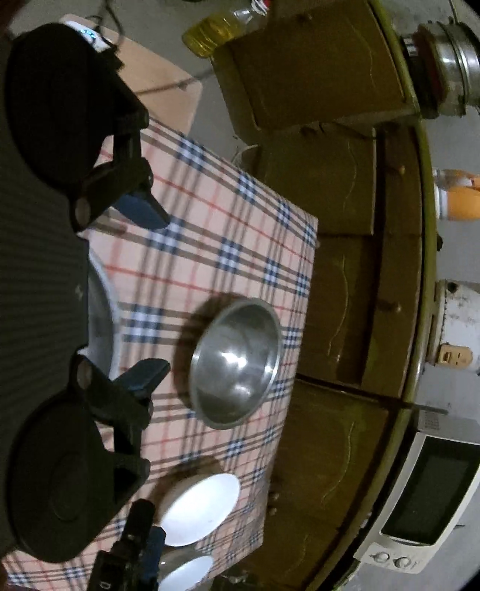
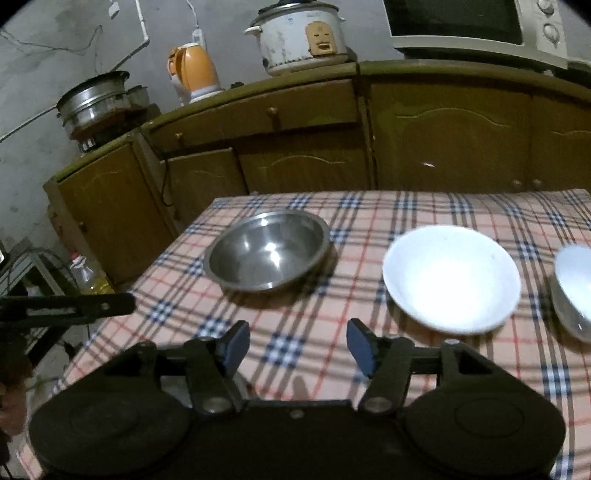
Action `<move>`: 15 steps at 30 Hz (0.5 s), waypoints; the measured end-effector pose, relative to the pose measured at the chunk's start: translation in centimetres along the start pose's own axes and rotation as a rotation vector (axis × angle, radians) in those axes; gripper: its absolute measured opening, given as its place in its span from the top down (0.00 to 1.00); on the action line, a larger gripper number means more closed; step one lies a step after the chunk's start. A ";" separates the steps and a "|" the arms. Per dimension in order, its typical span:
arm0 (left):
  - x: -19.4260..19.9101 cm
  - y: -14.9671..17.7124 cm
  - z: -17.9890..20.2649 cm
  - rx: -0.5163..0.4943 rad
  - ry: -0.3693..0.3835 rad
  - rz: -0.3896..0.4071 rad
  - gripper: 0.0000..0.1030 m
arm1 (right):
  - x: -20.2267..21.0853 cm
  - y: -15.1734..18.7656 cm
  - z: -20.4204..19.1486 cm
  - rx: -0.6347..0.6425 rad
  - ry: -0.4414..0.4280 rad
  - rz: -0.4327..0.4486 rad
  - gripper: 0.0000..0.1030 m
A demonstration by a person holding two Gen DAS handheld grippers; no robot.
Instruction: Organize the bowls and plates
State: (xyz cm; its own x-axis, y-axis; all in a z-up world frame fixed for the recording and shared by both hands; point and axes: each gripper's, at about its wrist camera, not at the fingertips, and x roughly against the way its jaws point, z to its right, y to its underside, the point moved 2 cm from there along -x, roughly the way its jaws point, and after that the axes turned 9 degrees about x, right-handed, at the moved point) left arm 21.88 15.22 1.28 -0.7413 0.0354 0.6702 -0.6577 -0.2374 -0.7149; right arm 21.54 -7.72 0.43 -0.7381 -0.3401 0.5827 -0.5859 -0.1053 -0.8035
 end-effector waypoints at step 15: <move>-9.2 -4.9 2.2 -0.050 -0.021 -0.060 0.20 | -10.2 -4.7 1.9 -0.087 -0.001 -0.092 0.26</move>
State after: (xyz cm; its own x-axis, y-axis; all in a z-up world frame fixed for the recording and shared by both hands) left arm 32.21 13.91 -0.94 -0.6978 0.0277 0.7158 -0.7071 -0.1869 -0.6820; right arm 32.46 -5.51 -1.96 -0.6797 -0.3336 0.6532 -0.6778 -0.0546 -0.7332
